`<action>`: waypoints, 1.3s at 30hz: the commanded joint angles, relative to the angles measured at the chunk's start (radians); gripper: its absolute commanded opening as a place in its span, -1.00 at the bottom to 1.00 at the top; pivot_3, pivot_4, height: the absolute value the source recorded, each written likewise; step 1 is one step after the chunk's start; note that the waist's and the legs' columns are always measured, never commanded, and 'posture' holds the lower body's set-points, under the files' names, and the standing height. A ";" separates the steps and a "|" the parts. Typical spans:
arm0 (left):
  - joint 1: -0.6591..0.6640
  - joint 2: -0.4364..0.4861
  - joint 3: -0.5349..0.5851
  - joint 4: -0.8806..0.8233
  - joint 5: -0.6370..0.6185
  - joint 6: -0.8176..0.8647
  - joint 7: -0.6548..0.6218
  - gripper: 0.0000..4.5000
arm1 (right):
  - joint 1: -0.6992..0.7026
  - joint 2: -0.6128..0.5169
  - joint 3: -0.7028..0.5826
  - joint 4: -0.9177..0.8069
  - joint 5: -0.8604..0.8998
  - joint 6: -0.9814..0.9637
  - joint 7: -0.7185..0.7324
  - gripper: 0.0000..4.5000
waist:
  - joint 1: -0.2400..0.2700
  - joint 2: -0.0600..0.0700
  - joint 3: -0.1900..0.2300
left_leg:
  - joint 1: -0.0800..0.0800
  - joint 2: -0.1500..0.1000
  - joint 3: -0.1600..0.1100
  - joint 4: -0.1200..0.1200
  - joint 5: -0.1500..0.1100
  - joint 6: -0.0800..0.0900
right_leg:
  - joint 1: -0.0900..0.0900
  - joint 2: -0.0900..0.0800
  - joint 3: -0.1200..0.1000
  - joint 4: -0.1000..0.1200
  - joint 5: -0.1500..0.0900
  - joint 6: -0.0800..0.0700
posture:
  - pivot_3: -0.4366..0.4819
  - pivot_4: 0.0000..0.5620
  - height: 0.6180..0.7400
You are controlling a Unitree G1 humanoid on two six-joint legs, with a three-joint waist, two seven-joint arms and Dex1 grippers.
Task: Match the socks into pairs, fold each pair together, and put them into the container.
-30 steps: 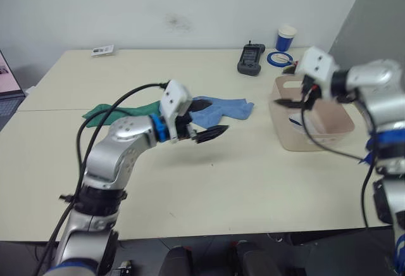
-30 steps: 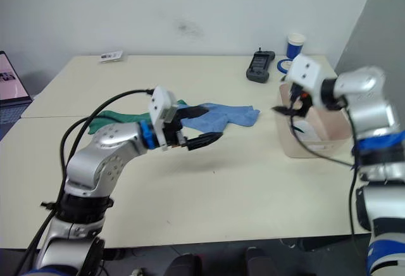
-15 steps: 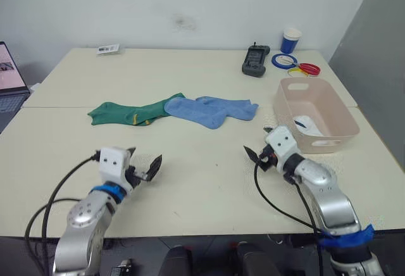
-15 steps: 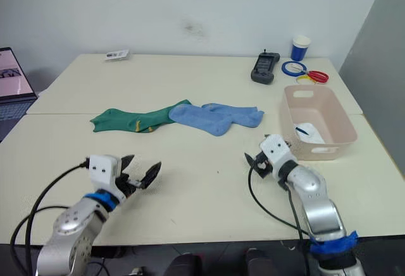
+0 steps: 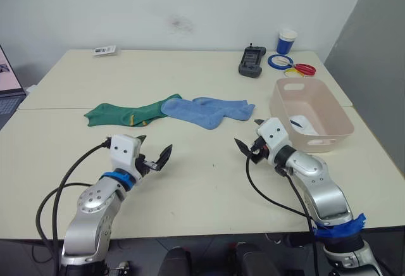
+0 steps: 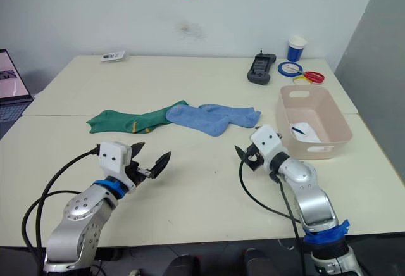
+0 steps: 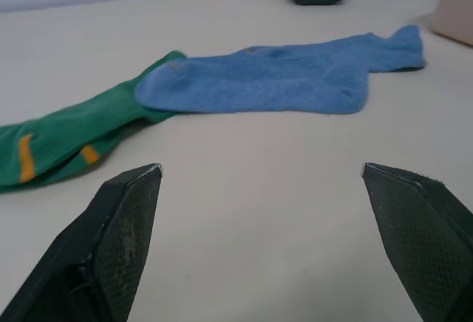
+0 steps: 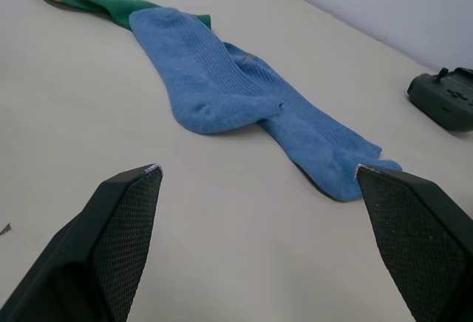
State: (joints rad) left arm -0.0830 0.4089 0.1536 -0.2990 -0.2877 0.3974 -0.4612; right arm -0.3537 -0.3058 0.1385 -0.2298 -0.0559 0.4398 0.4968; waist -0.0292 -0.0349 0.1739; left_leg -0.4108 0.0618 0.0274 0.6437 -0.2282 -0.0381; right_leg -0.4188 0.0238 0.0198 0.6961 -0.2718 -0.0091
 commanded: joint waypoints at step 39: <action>-0.630 -0.165 -0.223 0.915 0.207 -0.253 -0.110 -0.98 | -0.061 -0.025 0.003 0.043 0.001 -0.021 -0.050 1.00 | -0.001 0.000 0.000 | -0.004 -0.001 -0.001 0.001 0.000 0.000 | -0.001 0.000 -0.002 0.000 0.000 0.000 | -0.05 -0.47 1.00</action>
State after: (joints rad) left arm -0.7259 0.2358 -0.0662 0.6773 -0.0773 0.1613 -0.5484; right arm -0.4024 -0.3278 0.1436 -0.1696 -0.0594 0.4421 0.4454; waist -0.0302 -0.0352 0.1738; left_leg -0.4144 0.0611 0.0261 0.6445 -0.2280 -0.0383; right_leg -0.4201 0.0241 0.0181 0.6962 -0.2715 -0.0089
